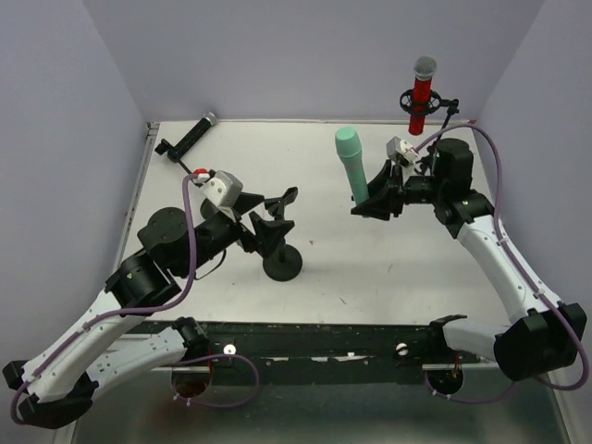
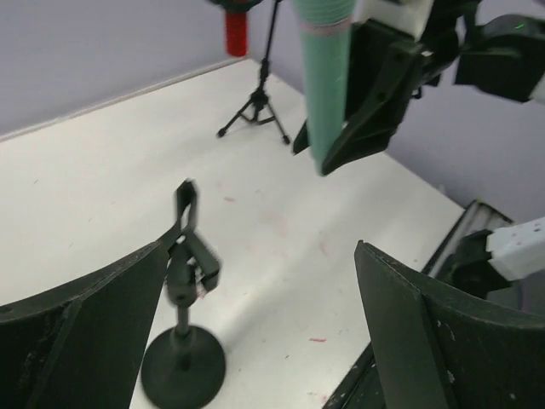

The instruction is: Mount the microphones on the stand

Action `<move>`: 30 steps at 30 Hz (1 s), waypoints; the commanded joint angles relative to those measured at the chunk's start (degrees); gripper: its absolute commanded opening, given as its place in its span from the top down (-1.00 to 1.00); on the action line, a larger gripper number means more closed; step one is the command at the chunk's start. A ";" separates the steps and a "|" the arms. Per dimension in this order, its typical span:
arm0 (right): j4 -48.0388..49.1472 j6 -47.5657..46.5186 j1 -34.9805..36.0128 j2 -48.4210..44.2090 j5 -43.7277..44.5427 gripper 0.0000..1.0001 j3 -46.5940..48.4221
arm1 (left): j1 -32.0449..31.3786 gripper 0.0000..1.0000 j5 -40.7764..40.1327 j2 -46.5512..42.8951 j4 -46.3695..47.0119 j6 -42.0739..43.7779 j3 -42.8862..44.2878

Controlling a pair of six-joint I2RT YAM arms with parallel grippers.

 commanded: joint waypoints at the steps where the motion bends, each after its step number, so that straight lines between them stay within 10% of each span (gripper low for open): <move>1: -16.05 -17.29 2.01 4.55 3.04 0.86 5.13 | 4.85 -0.97 -4.53 -4.26 -15.09 0.70 -2.58; 7: -12.72 -15.01 2.98 4.92 1.37 0.86 2.51 | 7.23 -0.97 -2.70 -7.16 -15.12 0.17 -8.37; 19: -9.11 -12.36 2.98 3.77 -0.12 0.86 -2.42 | 9.69 -0.97 4.26 -12.00 17.30 12.56 -29.03; 30: -8.93 -12.19 2.98 3.51 -1.00 0.86 -2.77 | 10.83 -0.89 3.65 -7.34 31.91 14.06 -31.15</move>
